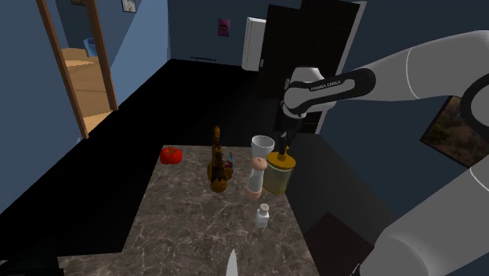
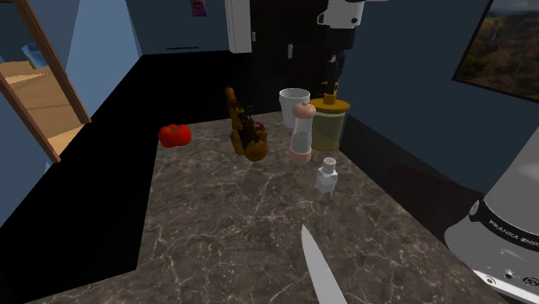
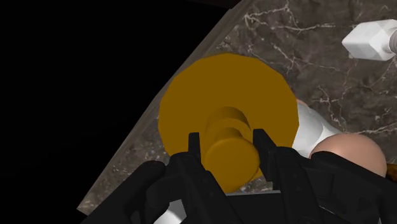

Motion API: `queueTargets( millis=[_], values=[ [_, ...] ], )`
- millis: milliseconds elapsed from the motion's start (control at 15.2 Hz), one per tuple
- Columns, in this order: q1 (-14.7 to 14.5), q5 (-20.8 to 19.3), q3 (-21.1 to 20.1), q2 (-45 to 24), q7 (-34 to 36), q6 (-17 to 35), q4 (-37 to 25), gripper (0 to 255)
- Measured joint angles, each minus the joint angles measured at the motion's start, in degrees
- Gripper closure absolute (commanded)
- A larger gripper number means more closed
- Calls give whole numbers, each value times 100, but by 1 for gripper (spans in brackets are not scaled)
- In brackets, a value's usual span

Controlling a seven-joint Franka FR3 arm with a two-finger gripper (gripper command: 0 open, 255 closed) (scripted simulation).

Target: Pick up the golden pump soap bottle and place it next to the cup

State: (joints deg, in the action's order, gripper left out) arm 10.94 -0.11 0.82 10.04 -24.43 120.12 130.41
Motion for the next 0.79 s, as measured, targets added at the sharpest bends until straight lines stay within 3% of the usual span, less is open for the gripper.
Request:
queueTargets(
  millis=[396,462,792],
  values=[
    [1,0,1,-23,-2,50,22,255],
    [1,0,1,-23,-3,50,23,0],
    [1,0,2,-21,-4,52,22,0]
  ],
)
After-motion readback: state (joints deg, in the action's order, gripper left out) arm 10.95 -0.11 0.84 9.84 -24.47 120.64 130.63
